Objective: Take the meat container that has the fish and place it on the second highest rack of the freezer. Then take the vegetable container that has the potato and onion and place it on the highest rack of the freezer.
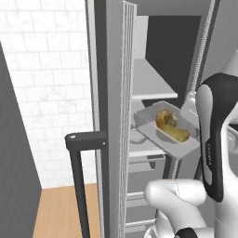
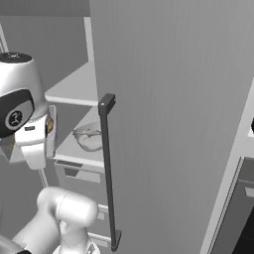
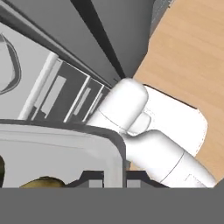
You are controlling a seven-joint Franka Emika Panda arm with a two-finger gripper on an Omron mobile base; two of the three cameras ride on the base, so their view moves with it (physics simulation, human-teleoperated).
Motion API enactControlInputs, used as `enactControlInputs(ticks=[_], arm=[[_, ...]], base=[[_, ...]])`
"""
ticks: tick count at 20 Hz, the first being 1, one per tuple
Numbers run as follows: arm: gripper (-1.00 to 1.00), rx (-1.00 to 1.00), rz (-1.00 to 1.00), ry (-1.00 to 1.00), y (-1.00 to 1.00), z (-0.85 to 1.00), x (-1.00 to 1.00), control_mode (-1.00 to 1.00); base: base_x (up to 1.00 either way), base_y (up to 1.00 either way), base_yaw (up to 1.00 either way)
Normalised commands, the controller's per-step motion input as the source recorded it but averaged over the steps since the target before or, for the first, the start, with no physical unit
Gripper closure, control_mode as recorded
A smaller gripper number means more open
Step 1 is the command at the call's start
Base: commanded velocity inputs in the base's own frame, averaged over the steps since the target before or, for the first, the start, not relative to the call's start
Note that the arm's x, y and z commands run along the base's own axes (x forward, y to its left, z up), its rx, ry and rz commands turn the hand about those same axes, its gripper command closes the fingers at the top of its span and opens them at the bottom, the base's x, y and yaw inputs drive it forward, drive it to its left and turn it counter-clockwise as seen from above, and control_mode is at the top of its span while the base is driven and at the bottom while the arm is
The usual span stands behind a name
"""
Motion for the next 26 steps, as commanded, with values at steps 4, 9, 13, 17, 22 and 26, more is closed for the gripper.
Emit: enactControlInputs(ticks=[4, 9, 13, 17, 22, 26], arm=[[1.00, 0.04, -0.28, -0.02, 0.23, 0.11, 0.93, -1.00], [1.00, 0.03, -0.15, -0.06, 0.24, 0.26, 1.00, -1.00], [1.00, 0.01, -0.15, -0.01, 0.13, 0.04, 1.00, -1.00], [1.00, 0.00, -0.13, 0.00, 0.06, -0.08, 1.00, -1.00], [1.00, 0.00, -0.03, -0.01, 0.01, -0.21, 1.00, -1.00], [1.00, 0.00, 0.00, -0.04, 0.00, -0.16, 1.00, -1.00]], base=[[0.00, 0.00, 0.00], [0.00, 0.00, 0.00], [0.00, 0.00, 0.00], [0.00, 0.00, 0.00], [0.00, 0.00, 0.00], [0.00, 0.00, 0.00]])
